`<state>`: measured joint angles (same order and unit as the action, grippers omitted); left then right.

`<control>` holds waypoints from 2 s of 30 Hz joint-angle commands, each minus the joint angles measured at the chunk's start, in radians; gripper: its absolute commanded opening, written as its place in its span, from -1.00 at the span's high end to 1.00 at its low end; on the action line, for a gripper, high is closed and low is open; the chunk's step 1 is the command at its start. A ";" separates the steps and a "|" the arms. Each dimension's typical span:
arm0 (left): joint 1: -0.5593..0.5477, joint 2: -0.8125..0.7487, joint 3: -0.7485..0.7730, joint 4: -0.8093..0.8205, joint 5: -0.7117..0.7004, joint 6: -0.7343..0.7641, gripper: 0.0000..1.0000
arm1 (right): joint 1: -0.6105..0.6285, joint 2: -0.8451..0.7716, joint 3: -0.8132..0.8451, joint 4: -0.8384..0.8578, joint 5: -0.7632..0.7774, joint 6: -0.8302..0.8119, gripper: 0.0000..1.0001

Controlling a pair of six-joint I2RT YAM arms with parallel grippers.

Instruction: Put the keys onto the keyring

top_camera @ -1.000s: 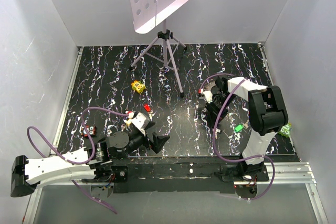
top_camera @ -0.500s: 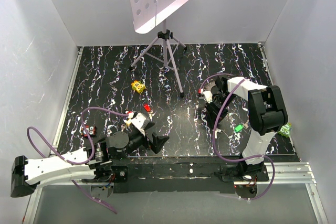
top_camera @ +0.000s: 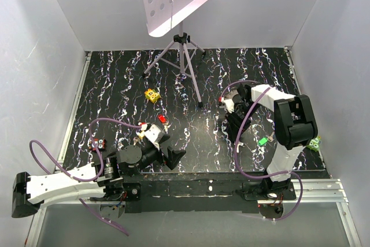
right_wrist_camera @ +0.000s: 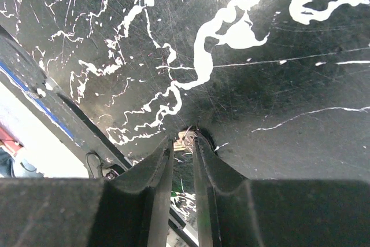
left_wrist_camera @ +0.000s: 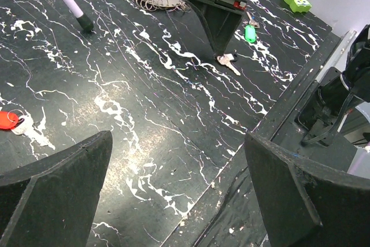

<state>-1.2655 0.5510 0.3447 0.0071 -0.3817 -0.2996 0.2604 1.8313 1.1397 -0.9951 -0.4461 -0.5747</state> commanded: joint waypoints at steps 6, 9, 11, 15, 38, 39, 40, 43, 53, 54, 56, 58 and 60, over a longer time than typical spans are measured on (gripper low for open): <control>0.000 -0.017 0.042 -0.044 0.001 -0.001 -0.96 | -0.052 -0.148 0.051 -0.034 -0.077 -0.008 0.37; 0.000 -0.026 0.050 -0.048 -0.003 -0.001 -0.96 | -0.084 -0.197 0.045 -0.034 -0.117 -0.023 0.36; -0.002 -0.036 0.062 -0.056 -0.009 -0.001 -0.96 | -0.111 -0.242 0.037 -0.025 -0.152 -0.031 0.35; 0.003 -0.043 0.112 -0.125 -0.097 -0.022 -0.96 | -0.190 -0.348 0.028 0.019 -0.197 -0.036 0.35; 0.724 0.250 0.472 -0.599 0.402 0.180 -0.96 | -0.402 -0.207 0.134 0.240 -0.057 0.320 0.10; 0.724 0.238 0.449 -0.575 0.403 0.180 -0.96 | -0.398 -0.196 0.135 0.237 -0.045 0.323 0.13; 0.724 0.227 0.426 -0.552 0.408 0.175 -0.97 | -0.397 -0.182 0.137 0.237 -0.031 0.326 0.16; 0.724 0.211 0.387 -0.503 0.409 0.188 -0.96 | -0.397 -0.132 0.156 0.225 0.001 0.341 0.21; 0.727 0.202 0.393 -0.518 0.366 0.191 -0.96 | -0.420 -0.004 0.170 0.219 -0.025 0.417 0.25; 0.726 0.201 0.393 -0.518 0.365 0.191 -0.96 | -0.424 0.006 0.170 0.219 -0.042 0.423 0.26; 0.727 0.199 0.390 -0.518 0.362 0.192 -0.96 | -0.437 0.023 0.175 0.222 -0.060 0.444 0.27; 0.727 0.201 0.390 -0.518 0.362 0.192 -0.96 | -0.444 0.040 0.183 0.228 -0.065 0.467 0.28; 0.727 0.201 0.392 -0.518 0.365 0.192 -0.96 | -0.446 0.058 0.199 0.231 -0.071 0.480 0.28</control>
<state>-0.5449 0.7670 0.7330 -0.5293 -0.0051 -0.1223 -0.1726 1.8633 1.2808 -0.7799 -0.4782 -0.1463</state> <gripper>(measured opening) 0.982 0.364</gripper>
